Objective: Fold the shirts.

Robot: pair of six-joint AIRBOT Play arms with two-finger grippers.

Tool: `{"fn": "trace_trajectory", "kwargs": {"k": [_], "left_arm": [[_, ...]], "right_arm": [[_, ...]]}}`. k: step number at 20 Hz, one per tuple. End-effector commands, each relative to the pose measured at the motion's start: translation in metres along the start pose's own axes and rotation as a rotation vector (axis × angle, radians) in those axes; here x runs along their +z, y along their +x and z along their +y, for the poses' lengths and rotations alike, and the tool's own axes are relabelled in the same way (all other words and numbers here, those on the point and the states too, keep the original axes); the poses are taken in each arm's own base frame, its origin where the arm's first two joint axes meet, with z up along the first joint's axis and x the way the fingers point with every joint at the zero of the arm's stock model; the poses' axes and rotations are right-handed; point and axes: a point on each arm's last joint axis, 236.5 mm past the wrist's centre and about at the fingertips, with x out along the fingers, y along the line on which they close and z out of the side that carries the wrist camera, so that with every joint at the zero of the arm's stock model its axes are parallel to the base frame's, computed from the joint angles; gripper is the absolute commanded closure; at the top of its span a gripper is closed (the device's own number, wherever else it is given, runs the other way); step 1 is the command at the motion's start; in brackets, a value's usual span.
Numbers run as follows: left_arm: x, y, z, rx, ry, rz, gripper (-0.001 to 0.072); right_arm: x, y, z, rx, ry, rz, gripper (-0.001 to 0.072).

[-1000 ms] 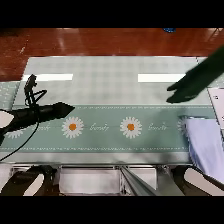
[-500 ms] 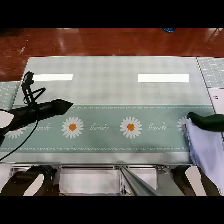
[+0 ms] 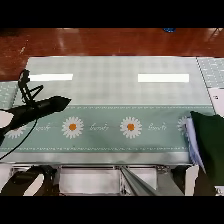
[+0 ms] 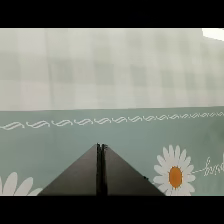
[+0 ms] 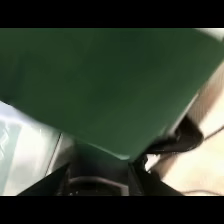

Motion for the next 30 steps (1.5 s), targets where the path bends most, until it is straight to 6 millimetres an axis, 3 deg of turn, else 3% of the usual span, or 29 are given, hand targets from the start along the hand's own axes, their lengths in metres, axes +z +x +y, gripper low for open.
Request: {"fn": "trace_trajectory", "kwargs": {"k": [1,2,3,4,5,7,9,10,12,13,14,16,18,19,22,25,30], "left_arm": [[0.018,-0.005,-0.001,0.003,-0.063,-0.050,0.0687],[0.032,-0.010,-0.006,0.000,-0.053,-0.086,0.0687],[0.048,-0.016,-0.012,-0.007,-0.038,-0.124,0.0687],[0.065,-0.023,-0.021,-0.019,-0.021,-0.156,0.0688],[0.085,-0.030,-0.034,-0.036,0.002,-0.187,0.0689],[0.119,-0.039,-0.066,-0.086,0.058,-0.197,0.0689],[0.143,-0.040,-0.107,-0.156,0.132,-0.144,0.0689],[0.151,-0.039,-0.128,-0.194,0.173,-0.113,0.0689],[0.166,-0.037,-0.161,-0.225,0.276,-0.097,0.0690],[0.167,-0.031,-0.163,-0.196,0.319,-0.081,0.0690],[0.159,-0.022,-0.150,-0.130,0.330,-0.041,0.0690],[0.123,0.005,-0.079,0.142,0.341,0.121,0.0689],[0.088,0.027,-0.016,0.315,0.301,0.239,0.0688],[0.077,0.034,0.000,0.334,0.271,0.277,0.0688],[0.080,0.040,0.019,0.359,0.222,0.287,0.0688],[0.082,0.038,0.023,0.365,0.214,0.282,0.0688],[0.078,0.037,0.024,0.368,0.211,0.300,0.0688]], "right_arm": [[0.005,-0.001,0.008,0.027,-0.021,0.084,0.0304],[0.024,-0.013,0.023,0.090,-0.033,0.053,0.0333],[0.044,-0.028,0.042,0.167,-0.051,0.015,0.0430],[0.064,-0.048,0.071,0.274,-0.095,-0.024,0.0592],[0.078,-0.071,0.106,0.397,-0.169,-0.052,0.0690],[0.090,-0.125,0.195,0.653,-0.359,-0.117,0.0690],[0.077,-0.168,0.277,0.795,-0.568,-0.211,0.0690],[0.057,-0.181,0.317,0.834,-0.696,-0.262,0.0690],[0.013,-0.182,0.369,0.827,-0.916,-0.328,0.0690],[-0.004,-0.169,0.384,0.762,-1.007,-0.347,0.0690],[-0.019,-0.154,0.394,0.689,-1.090,-0.357,0.0690],[-0.037,-0.119,0.406,0.520,-1.233,-0.371,0.0690],[-0.042,-0.082,0.413,0.357,-1.317,-0.376,0.0690],[-0.040,-0.061,0.414,0.290,-1.311,-0.357,0.0690],[-0.040,-0.020,0.413,0.213,-1.256,-0.274,0.0690],[-0.040,-0.016,0.413,0.205,-1.255,-0.264,0.0690],[-0.047,-0.011,0.397,0.163,-1.258,-0.192,0.0689]]}}
